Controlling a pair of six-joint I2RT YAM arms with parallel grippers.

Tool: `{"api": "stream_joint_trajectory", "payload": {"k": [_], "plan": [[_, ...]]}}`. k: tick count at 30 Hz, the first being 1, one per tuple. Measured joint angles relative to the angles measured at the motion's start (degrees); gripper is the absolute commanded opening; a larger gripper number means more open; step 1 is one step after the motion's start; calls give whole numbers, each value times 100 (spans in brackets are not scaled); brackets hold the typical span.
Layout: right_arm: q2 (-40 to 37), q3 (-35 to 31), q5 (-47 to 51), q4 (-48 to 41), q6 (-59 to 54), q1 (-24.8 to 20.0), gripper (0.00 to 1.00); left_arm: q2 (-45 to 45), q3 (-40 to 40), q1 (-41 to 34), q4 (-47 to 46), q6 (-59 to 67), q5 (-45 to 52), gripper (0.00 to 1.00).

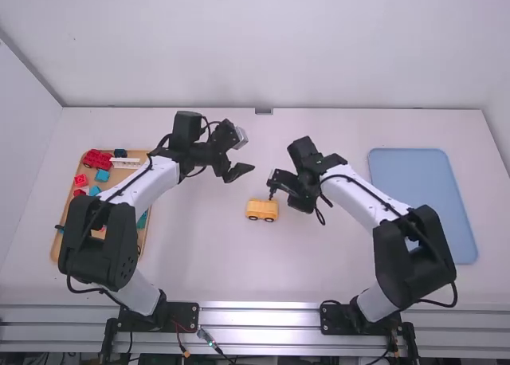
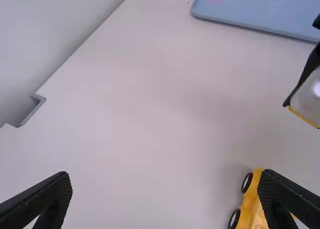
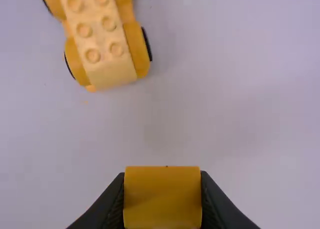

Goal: Assemble lego blocks to make yellow taxi

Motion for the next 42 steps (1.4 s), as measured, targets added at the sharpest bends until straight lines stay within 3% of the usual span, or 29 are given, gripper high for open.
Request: {"api": "stream_joint_trajectory", "payload": {"k": [8,13,15,16,17,18,21,26,31,37,42], "plan": [[627,-304,-44,391,-579,-4,4,0,0,15,-7,0,-28,99],[1016,-315,-63,699,-697,-72,13,0,0,15,-83,-2,-28,99],[1051,-313,-28,737,-704,-74,34,0,-2,17,-114,-2,-28,99],[1051,-315,-17,748,-699,-76,37,0,0,15,-116,-2,-28,99],[1051,-315,-11,765,-699,-74,63,0,0,15,-129,0,-31,99],[1056,-315,-4,769,-723,-74,75,0,0,15,-136,-2,-28,99],[1056,-315,9,772,-780,-76,96,0,-2,15,-133,-2,-28,99],[1029,-315,-90,833,-811,-74,97,0,0,15,-205,22,-28,99],[492,-313,-767,437,-1145,-164,99,0,0,15,-304,-33,-28,99],[-348,-302,-2232,227,-1904,-988,99,0,0,15,-433,-267,-28,99],[-354,-702,-3193,975,-2201,-1751,99,0,-164,15,-398,380,-26,99]]}}
